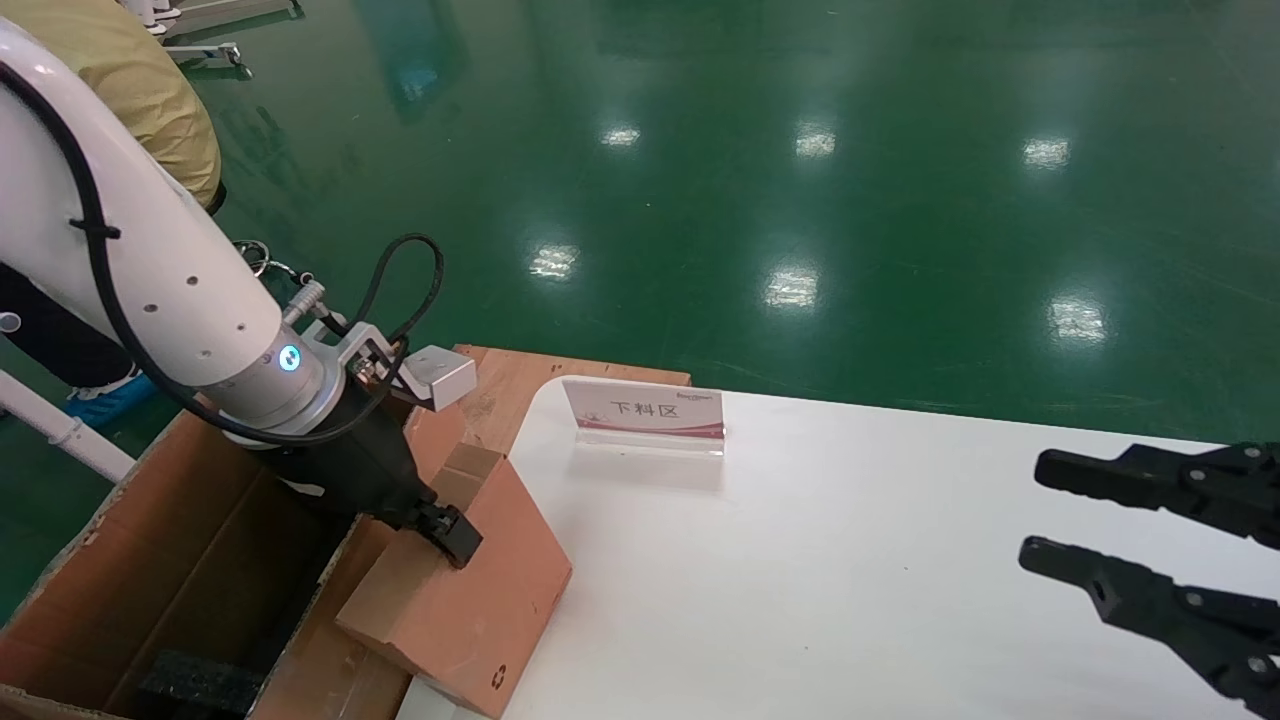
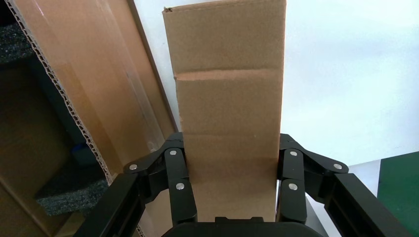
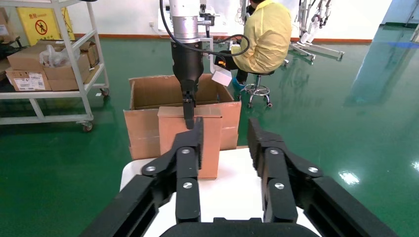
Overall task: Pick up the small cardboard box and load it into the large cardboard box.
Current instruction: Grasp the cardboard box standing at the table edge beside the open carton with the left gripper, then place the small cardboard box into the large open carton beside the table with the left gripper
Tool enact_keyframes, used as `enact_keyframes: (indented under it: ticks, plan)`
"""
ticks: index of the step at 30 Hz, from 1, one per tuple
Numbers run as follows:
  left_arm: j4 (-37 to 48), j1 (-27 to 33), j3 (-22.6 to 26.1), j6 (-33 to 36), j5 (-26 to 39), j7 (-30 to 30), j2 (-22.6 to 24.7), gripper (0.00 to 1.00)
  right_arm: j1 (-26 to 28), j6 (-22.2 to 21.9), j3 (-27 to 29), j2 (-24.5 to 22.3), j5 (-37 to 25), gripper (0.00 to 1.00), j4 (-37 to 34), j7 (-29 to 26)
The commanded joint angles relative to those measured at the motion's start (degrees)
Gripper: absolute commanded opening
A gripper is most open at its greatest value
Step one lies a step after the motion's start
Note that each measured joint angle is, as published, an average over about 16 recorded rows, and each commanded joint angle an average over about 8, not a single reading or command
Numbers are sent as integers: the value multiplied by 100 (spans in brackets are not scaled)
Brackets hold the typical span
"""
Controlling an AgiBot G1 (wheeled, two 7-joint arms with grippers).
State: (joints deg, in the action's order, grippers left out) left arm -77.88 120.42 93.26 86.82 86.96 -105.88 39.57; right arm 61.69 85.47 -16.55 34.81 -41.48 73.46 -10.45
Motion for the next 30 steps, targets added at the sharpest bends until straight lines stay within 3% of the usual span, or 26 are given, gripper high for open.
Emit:
enact_keyframes:
  ticks: [1, 15, 30]
  plan:
    - [-10, 0, 0, 1, 0, -4, -3, 0, 0, 0, 0, 0, 0, 0, 0, 0]
    - [108, 345, -129, -60, 86, 228, 52, 0, 3, 1, -3, 0, 1, 0, -4, 3]
    - [56, 2281, -425, 254, 683, 1017, 96, 0, 4, 0, -9, -2, 5, 0, -5, 6]
